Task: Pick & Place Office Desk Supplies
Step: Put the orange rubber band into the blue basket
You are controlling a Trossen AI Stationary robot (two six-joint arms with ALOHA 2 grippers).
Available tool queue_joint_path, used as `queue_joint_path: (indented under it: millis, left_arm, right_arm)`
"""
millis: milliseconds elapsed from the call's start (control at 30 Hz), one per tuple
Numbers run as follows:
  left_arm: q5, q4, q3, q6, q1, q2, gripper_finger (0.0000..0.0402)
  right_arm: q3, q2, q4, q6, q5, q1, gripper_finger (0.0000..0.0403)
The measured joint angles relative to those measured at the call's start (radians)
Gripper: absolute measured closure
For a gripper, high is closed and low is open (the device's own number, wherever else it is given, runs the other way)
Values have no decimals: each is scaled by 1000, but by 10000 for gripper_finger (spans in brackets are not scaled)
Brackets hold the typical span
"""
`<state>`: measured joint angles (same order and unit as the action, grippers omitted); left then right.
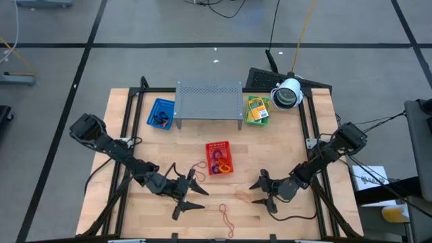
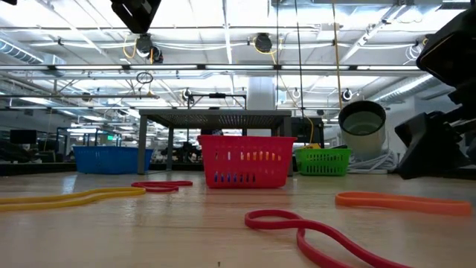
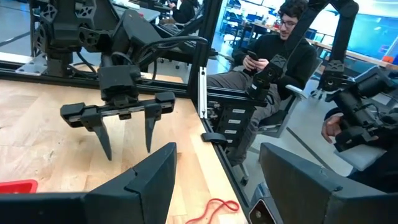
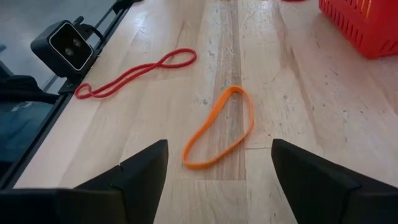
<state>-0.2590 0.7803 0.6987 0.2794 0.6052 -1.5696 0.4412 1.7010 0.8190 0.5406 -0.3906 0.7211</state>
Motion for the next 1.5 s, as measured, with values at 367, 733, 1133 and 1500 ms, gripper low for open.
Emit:
queue_joint_path:
  millis: [367, 733, 1133, 1500]
  left_arm:
    - [-1, 7, 0, 31, -2, 0, 160]
    - [-1, 8, 0, 65, 7, 0, 160]
    - [-2, 8, 0, 77, 7, 0, 160]
    - [-2, 8, 0, 93, 7, 0, 160]
  right_arm:
    - [90, 210, 127, 43, -17, 8, 124]
    - [96, 248, 128, 8, -60, 8, 124]
    - [95, 250, -6, -30, -162, 9, 124]
    - [96, 248, -155, 57, -190, 8, 124]
